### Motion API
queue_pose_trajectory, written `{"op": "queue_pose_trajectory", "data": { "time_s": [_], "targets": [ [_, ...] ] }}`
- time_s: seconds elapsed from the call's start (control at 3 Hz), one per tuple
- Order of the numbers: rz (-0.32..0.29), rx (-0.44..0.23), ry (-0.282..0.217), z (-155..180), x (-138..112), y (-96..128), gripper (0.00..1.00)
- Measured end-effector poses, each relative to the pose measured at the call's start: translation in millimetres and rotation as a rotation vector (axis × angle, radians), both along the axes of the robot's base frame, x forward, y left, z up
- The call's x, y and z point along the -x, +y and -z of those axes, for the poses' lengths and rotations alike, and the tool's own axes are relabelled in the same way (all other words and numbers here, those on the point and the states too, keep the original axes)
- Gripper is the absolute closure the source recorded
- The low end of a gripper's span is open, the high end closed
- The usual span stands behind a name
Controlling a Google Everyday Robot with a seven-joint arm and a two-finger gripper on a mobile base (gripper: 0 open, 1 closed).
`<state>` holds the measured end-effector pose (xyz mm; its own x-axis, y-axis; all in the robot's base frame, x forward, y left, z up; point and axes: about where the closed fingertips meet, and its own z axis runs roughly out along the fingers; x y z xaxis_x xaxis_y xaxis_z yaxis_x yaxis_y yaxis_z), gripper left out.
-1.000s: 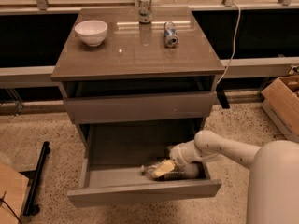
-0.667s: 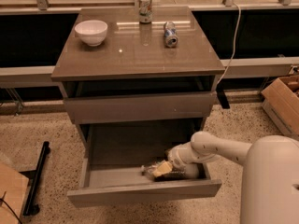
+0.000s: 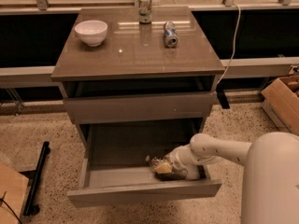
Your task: Pick water bottle from middle drawer and place on counter
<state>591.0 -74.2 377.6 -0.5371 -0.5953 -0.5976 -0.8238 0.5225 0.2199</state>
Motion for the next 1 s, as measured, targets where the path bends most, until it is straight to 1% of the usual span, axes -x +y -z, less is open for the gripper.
{"op": "queue_pose_trajectory", "data": {
  "time_s": [0.33,0.67,1.0],
  "targets": [
    [0.020,-0.084,-0.025,-26,-2,1,0.96],
    [-0.002,-0.202,-0.111,-90,-7,-8,1.00],
    [-0.086,-0.302,-0.228,-166,3,-24,1.00]
  ]
}}
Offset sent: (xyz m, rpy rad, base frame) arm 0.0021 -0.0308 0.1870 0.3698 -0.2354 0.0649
